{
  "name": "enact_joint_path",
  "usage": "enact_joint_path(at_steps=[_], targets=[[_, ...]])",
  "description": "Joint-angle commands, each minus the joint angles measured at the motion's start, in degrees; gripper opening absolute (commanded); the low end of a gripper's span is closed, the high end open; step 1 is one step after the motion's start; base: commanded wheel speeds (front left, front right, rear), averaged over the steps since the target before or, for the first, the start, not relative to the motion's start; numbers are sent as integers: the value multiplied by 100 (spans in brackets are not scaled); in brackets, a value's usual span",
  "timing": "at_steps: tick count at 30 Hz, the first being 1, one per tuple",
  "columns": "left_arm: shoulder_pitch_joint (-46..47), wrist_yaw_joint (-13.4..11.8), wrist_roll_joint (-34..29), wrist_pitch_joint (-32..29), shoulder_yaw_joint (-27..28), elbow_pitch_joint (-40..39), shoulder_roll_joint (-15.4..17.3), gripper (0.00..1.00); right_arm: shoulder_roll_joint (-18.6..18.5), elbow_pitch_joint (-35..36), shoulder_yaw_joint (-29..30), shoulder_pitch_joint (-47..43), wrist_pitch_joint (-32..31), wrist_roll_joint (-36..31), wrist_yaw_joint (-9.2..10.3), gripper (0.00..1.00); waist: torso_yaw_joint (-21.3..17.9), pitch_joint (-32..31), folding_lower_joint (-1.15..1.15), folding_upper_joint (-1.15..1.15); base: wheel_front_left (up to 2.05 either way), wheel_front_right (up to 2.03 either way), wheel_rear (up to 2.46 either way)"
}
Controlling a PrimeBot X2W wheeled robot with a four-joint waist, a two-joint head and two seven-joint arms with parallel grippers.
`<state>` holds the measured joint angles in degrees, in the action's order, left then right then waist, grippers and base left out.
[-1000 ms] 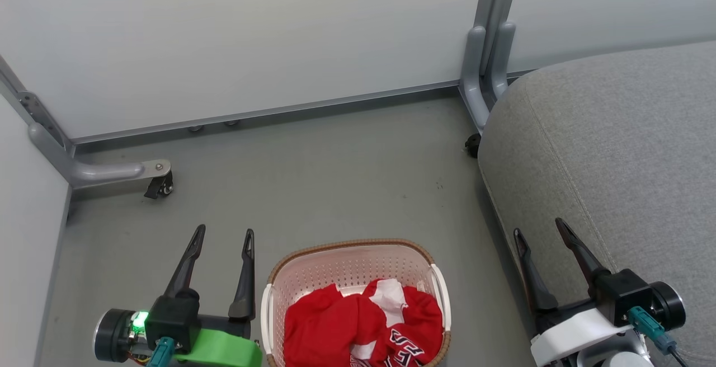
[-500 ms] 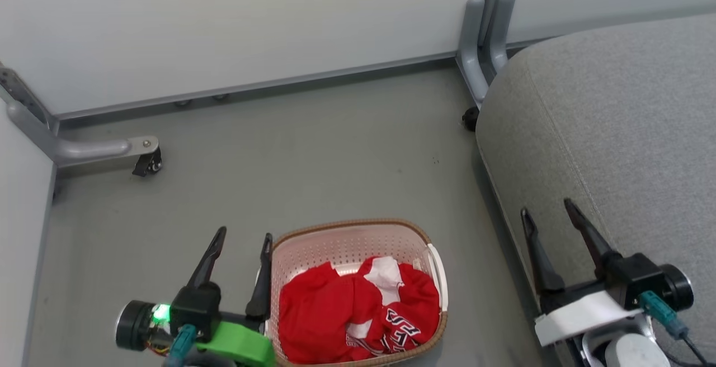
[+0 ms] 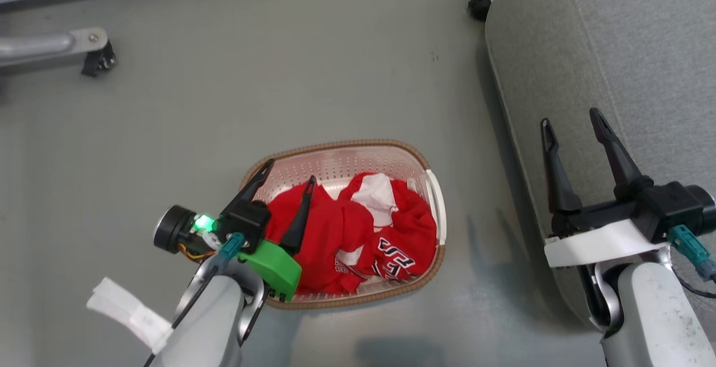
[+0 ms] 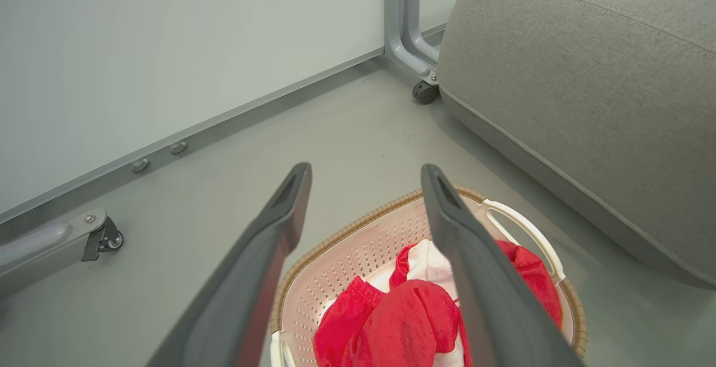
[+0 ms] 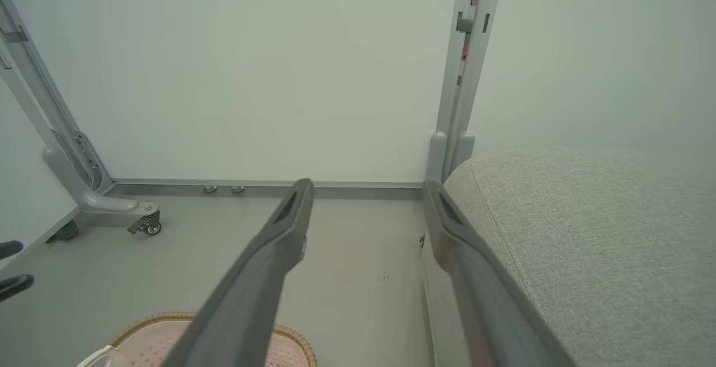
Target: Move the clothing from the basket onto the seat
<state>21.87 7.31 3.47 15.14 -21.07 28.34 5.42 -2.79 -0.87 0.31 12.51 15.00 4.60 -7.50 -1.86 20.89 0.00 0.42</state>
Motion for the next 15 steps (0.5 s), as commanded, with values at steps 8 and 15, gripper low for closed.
enact_joint_path(at_steps=[8, 15], targets=[[1582, 20, 320, 2, -1570, 1503, 231, 100, -18, 170, -36, 620, 27, 48, 3, 100, -326, 1801, 0, -42, 0, 0, 0], [2707, 20, 931, -169, -2915, 2692, 293, 100, -18, 261, -168, 959, 27, 253, 3, 100, -703, 2543, 0, -42, 0, 0, 0]])
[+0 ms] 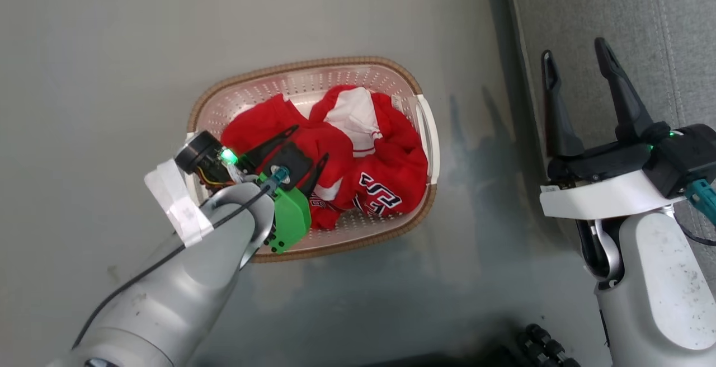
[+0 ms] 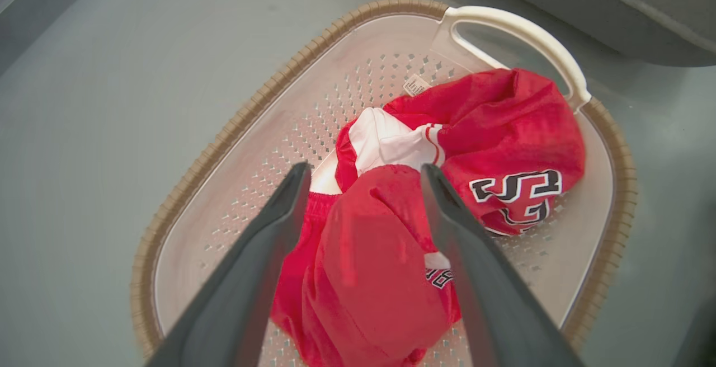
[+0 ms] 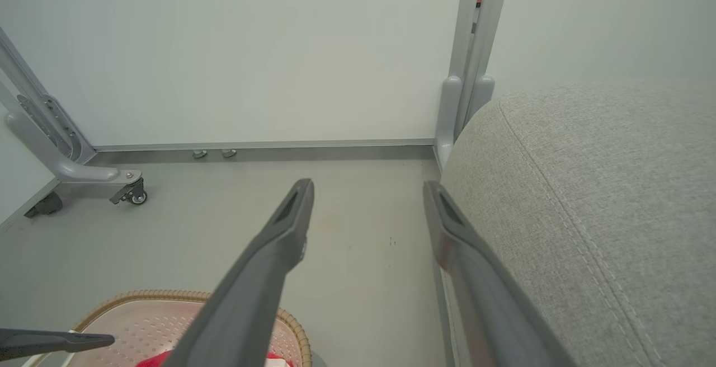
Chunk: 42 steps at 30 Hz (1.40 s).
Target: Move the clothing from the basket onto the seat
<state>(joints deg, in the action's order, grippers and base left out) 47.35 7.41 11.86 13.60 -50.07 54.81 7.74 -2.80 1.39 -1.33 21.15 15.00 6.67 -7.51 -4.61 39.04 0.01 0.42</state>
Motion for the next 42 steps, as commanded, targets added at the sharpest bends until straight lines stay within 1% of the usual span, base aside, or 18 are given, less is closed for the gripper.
enact_joint_path(at_steps=[1, 4, 7, 14, 16, 22, 26, 29, 30, 31, 32, 36, 40, 42], targets=[[262, 10, 170, -54, -150, 144, 61, 100, -16, 41, 14, 126, 28, 90, 4, 100, -463, 789, -1, -42, 0, 0, 0], [592, 9, 488, -265, -591, 426, 157, 100, -13, 87, -15, 210, 28, 209, 4, 100, -605, 1010, -1, -42, 0, 0, 0], [805, 10, 877, -387, -842, 562, 212, 100, -13, 153, -63, 267, 28, 302, 4, 100, -708, 1185, -1, -42, 0, 0, 0], [1247, 3, 1505, -806, -1657, 703, 598, 100, -13, 198, -230, 452, 28, 484, 4, 100, -981, 1513, -1, -42, 0, 0, 0], [1371, 2, 1570, -898, -1801, 802, 674, 100, -13, 223, -262, 489, 28, 554, 4, 100, -1039, 1581, -1, -42, 0, 0, 0], [1565, 0, 1816, -1130, -2034, 1053, 694, 100, -13, 360, -331, 535, 28, 669, 4, 100, -1122, 1772, -1, -42, 0, 0, 0], [1626, -1, 1821, -1281, -2147, 1218, 698, 100, -13, 467, -379, 574, 28, 593, 4, 100, -1156, 1896, -1, -42, 0, 0, 0], [1734, -21, 1693, -1204, -2186, 1398, 689, 100, -15, 539, -381, 586, 28, 541, 4, 100, -1150, 1973, -1, -42, 0, 0, 0], [1721, -23, 1655, -1242, -2200, 1481, 668, 97, -14, 573, -383, 607, 28, 516, 4, 100, -1144, 1994, -1, -42, 0, 0, 0], [1716, -26, 1662, -1270, -2202, 1542, 648, 31, -14, 596, -383, 617, 28, 515, 4, 100, -1136, 2006, -1, -42, 0, 0, 0], [1728, -44, 1706, -1289, -2172, 1588, 623, 0, -14, 616, -383, 628, 28, 495, 4, 100, -1122, 2021, -1, -42, 0, 0, 0], [1768, -125, 1766, -1175, -2139, 1697, 558, 0, -14, 644, -429, 642, 28, 428, 4, 100, -1071, 2019, -1, -42, 0, 0, 0], [1732, -130, 1846, -1014, -2099, 1736, 427, 0, -15, 603, -436, 608, 28, 342, 4, 100, -966, 1887, -1, -42, 0, 0, 0], [1654, -108, 1969, -918, -1994, 1748, 322, 0, -16, 588, -431, 574, 28, 306, 5, 100, -888, 1759, -1, -42, 0, 0, 0]])
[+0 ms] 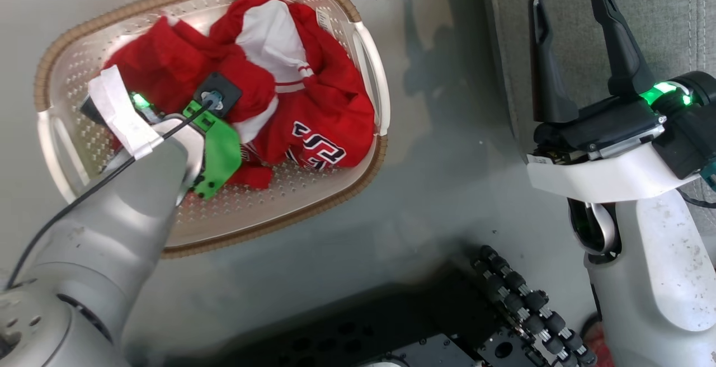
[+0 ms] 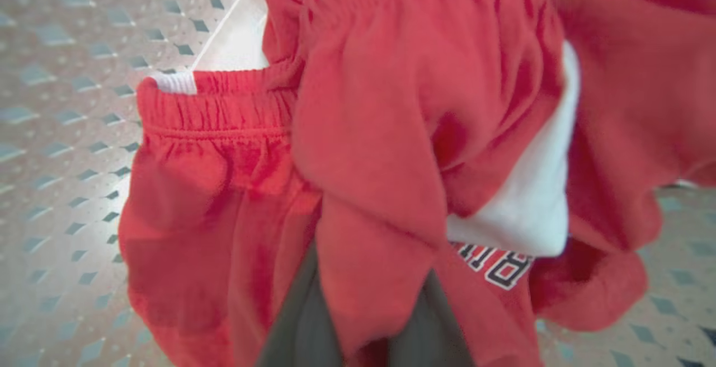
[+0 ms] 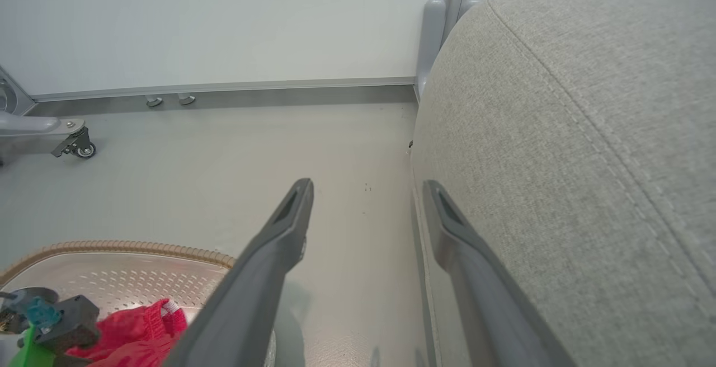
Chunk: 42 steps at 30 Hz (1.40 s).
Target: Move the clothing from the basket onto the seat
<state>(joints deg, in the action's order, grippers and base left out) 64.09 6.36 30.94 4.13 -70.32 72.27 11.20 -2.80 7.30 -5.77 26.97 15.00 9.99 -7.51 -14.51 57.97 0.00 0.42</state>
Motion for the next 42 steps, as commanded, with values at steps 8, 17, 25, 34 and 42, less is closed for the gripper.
enact_joint_path(at_steps=[8, 17, 25, 34, 42], targets=[[-418, 74, 616, 659, 402, -55, -470, 0, -18, -78, 214, -253, 28, -168, 5, 100, 417, -993, 0, -42, 0, 0, 0], [-1189, 87, 982, 1115, 807, -392, -663, 0, -19, -291, 299, -880, 28, -297, 5, 100, 833, -2407, 0, -42, 0, 0, 0], [-2207, -280, 704, 1110, 1639, -1733, -280, 0, -20, -514, 137, -1467, 28, -225, 5, 100, 1021, -3602, 0, -42, 0, 0, 0], [-3275, -453, 179, 1111, 2683, -3041, -208, 0, -19, -742, 46, -2082, 27, -192, 5, 100, 1105, -4678, 0, -42, 0, 0, 0], [-3927, -520, -262, 1112, 3445, -3959, -307, 0, -19, -882, -109, -2538, 28, -159, 5, 100, 1070, -5390, 0, -42, 0, 0, 0]])
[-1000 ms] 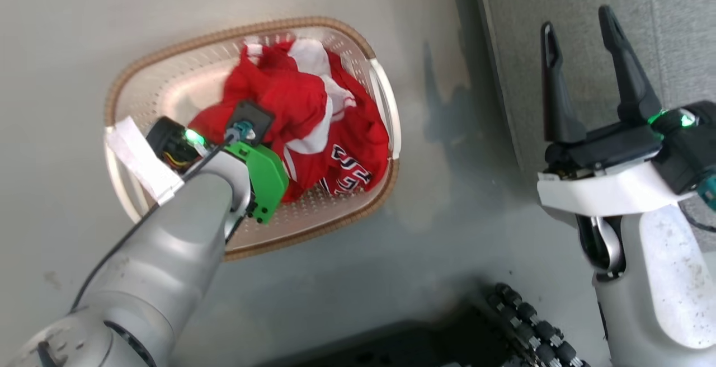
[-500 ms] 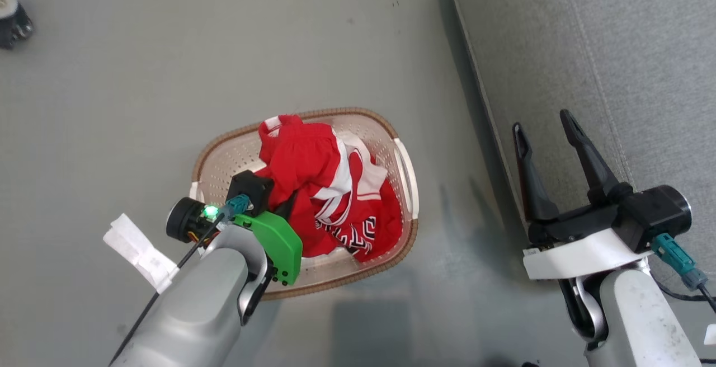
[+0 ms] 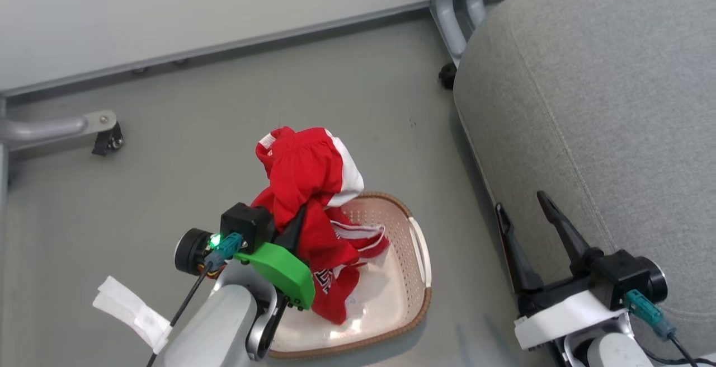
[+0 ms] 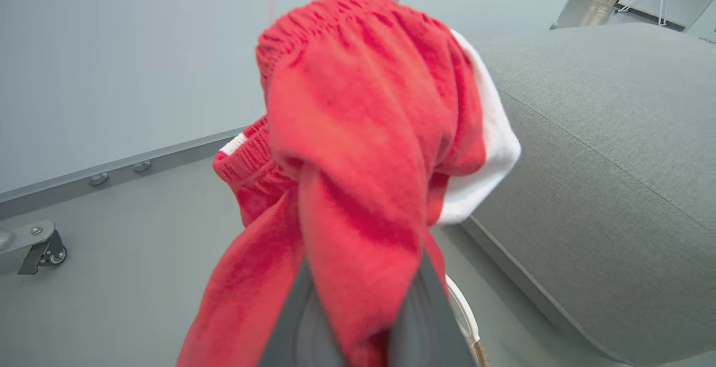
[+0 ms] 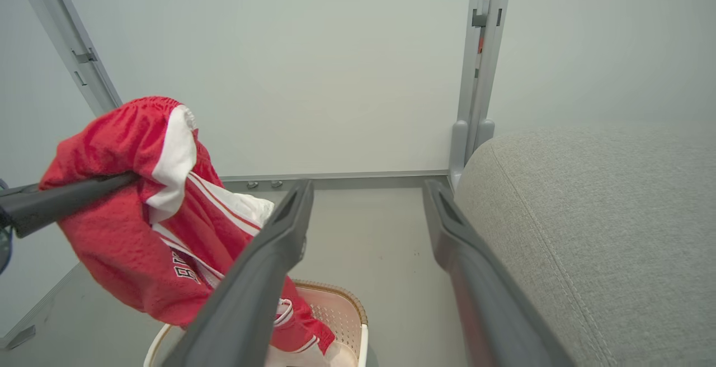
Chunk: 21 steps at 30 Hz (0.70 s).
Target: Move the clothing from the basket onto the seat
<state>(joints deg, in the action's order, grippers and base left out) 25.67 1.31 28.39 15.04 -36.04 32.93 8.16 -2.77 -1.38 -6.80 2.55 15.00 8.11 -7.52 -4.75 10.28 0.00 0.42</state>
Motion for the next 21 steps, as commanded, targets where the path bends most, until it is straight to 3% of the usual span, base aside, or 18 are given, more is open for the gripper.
enact_joint_path(at_steps=[1, 10, 21], targets=[[-153, -14, -45, 21, 83, -104, -26, 0, -21, -25, -18, -147, 28, 27, 6, 100, 89, -690, 0, -42, 0, 0, 0], [-458, 118, -385, 21, 572, -855, -204, 0, -20, -9, -99, -388, 28, -37, 6, 100, 88, -978, 0, -42, 0, 0, 0], [-351, 277, -575, 21, 651, -1121, -394, 0, -21, 2, -302, -428, 27, -77, 6, 100, 68, -1057, 0, -42, 0, 0, 0]])
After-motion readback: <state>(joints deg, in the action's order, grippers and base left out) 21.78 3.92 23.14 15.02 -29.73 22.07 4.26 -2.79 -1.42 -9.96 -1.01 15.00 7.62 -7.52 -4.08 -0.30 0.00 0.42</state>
